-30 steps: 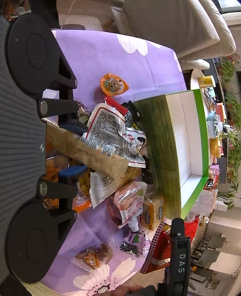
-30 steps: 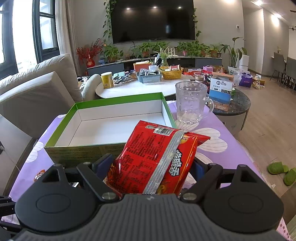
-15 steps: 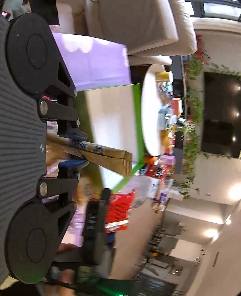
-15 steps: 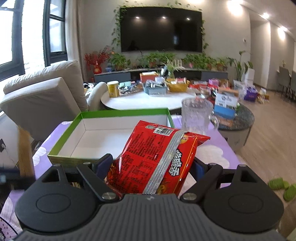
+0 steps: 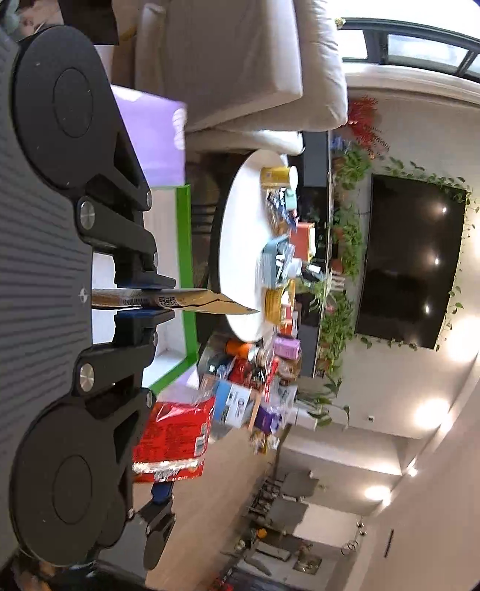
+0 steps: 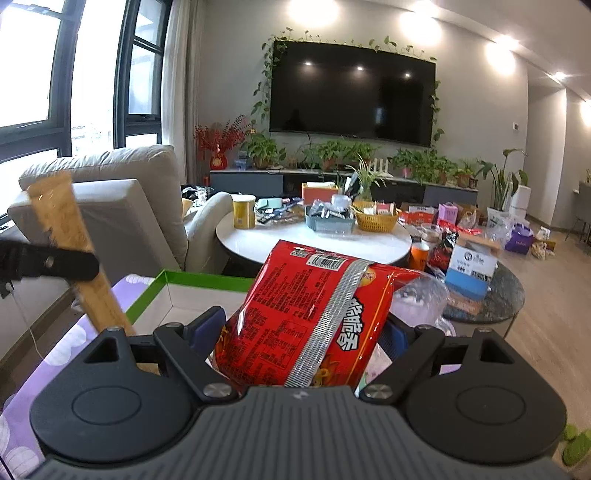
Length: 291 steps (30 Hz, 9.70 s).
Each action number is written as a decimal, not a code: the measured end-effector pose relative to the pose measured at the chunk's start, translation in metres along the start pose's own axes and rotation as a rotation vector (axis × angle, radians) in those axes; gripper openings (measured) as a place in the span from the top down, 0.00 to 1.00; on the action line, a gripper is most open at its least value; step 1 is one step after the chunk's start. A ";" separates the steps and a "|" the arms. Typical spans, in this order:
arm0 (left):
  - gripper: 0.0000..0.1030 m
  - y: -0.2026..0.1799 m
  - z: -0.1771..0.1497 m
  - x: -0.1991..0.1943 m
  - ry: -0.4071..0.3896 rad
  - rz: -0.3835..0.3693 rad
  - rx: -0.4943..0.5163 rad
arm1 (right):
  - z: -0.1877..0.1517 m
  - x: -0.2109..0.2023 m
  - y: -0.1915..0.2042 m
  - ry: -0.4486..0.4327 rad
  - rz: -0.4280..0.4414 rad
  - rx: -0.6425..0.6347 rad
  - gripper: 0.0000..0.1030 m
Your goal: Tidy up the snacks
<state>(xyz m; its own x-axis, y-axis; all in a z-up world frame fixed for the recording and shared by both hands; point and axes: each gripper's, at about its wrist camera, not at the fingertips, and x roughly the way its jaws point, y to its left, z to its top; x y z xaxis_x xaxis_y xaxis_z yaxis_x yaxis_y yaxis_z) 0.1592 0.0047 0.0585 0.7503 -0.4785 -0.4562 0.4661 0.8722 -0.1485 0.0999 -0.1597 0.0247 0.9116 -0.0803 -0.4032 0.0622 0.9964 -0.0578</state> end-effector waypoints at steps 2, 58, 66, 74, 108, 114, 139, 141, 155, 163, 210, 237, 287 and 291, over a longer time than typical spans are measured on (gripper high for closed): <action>0.91 0.000 0.003 0.013 0.023 0.021 0.016 | 0.001 0.007 0.000 0.002 0.012 -0.007 0.30; 0.68 0.003 -0.018 0.036 0.213 0.152 0.073 | -0.029 0.017 -0.016 0.144 0.013 0.023 0.30; 0.68 0.053 -0.061 0.009 0.300 0.237 -0.021 | -0.045 0.008 -0.028 0.184 -0.014 0.052 0.30; 0.68 0.065 -0.103 0.021 0.403 0.245 -0.051 | -0.058 -0.005 -0.027 0.206 -0.007 0.076 0.30; 0.78 0.060 -0.122 -0.020 0.261 0.234 -0.047 | -0.138 -0.089 -0.010 0.372 0.187 -0.025 0.30; 0.78 0.052 -0.120 -0.030 0.244 0.216 -0.033 | -0.143 -0.078 -0.009 0.393 0.152 0.068 0.30; 0.78 0.008 -0.077 -0.028 0.141 0.121 0.053 | -0.067 -0.067 -0.016 0.127 0.148 0.066 0.62; 0.78 0.008 -0.073 -0.024 0.138 0.122 0.048 | -0.056 -0.059 -0.014 0.100 0.148 0.057 0.62; 0.78 0.014 -0.040 0.017 0.129 0.130 0.039 | -0.011 -0.012 -0.019 0.020 0.144 0.079 0.62; 0.78 0.022 -0.036 0.046 0.160 0.131 0.028 | -0.003 0.018 -0.022 0.038 0.131 0.131 0.62; 0.63 0.074 -0.121 -0.033 0.319 0.157 -0.055 | -0.092 -0.030 -0.052 0.214 0.040 0.147 0.11; 0.52 0.039 -0.160 -0.007 0.425 0.009 0.170 | -0.126 -0.042 -0.025 0.324 0.040 0.204 0.11; 0.63 0.038 -0.147 -0.088 0.257 0.110 0.065 | -0.138 -0.078 -0.043 0.248 -0.057 0.135 0.13; 0.63 0.037 -0.146 -0.083 0.262 0.109 0.062 | -0.140 -0.072 -0.030 0.271 0.006 0.086 0.07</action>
<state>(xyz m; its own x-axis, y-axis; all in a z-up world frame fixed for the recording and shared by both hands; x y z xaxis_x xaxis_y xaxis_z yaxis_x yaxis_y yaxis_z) 0.0455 0.0918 -0.0374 0.6542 -0.3327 -0.6792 0.4230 0.9054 -0.0361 -0.0245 -0.1876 -0.0723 0.7706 -0.0675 -0.6337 0.1020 0.9946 0.0181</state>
